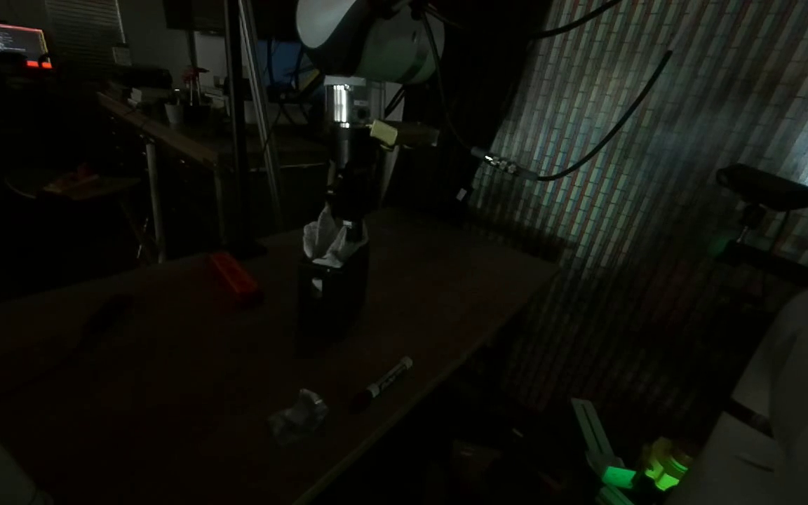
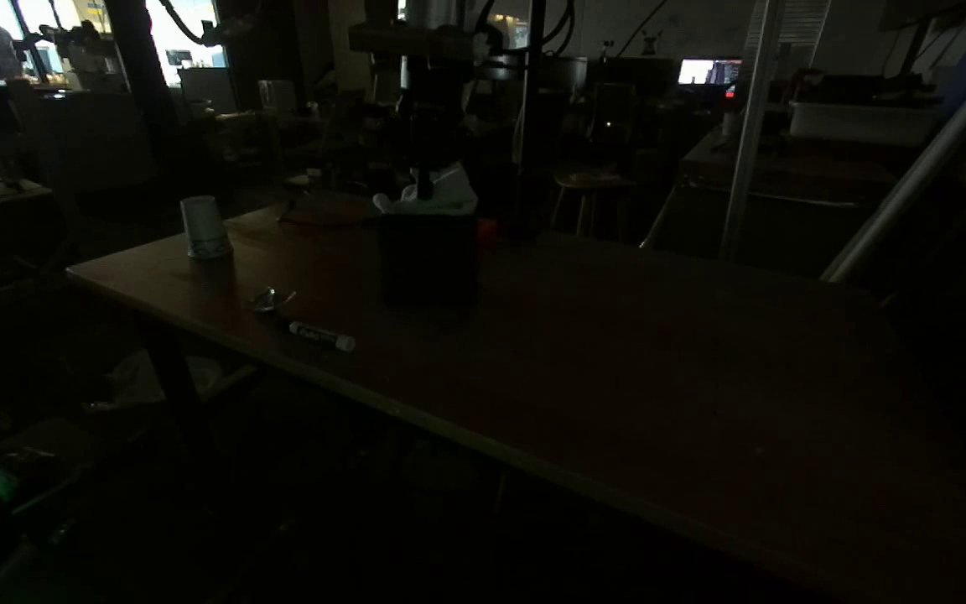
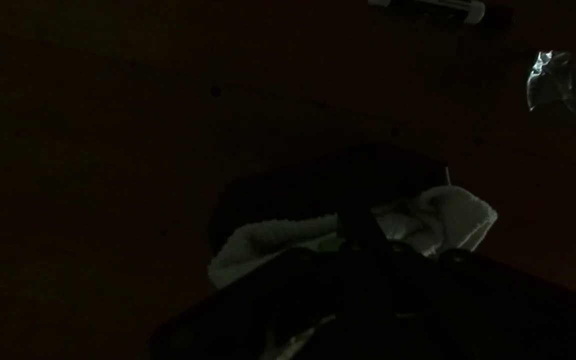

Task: Put the towel in the box

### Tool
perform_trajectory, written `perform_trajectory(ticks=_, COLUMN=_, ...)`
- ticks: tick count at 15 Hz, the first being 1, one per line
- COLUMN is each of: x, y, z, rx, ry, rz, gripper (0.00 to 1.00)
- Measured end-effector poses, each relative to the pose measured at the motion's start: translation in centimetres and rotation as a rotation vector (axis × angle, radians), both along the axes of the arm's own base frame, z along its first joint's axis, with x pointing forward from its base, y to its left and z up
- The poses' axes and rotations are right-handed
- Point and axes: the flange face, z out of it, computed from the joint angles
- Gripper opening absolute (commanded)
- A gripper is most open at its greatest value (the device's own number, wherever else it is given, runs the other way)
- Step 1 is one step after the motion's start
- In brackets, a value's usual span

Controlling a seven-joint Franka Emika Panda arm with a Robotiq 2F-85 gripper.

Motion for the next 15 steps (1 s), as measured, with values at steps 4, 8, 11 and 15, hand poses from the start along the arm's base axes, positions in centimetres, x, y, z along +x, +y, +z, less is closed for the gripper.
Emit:
perform_trajectory(ticks=4, x=0.4, y=0.2, z=-0.8, rx=0.000, ry=-0.007, rz=0.004, gripper=0.01)
perform_trajectory(ticks=8, x=0.9, y=0.4, z=-2.4, rx=0.005, ry=0.001, rz=0.005, gripper=0.01)
perform_trajectory(ticks=11, x=1.0, y=0.6, z=-2.4, rx=0.008, ry=0.001, rz=0.005, gripper=0.01)
perform_trajectory(ticks=15, x=1.0, y=0.9, z=-2.4, rx=0.011, ry=0.001, rz=0.009, gripper=0.01)
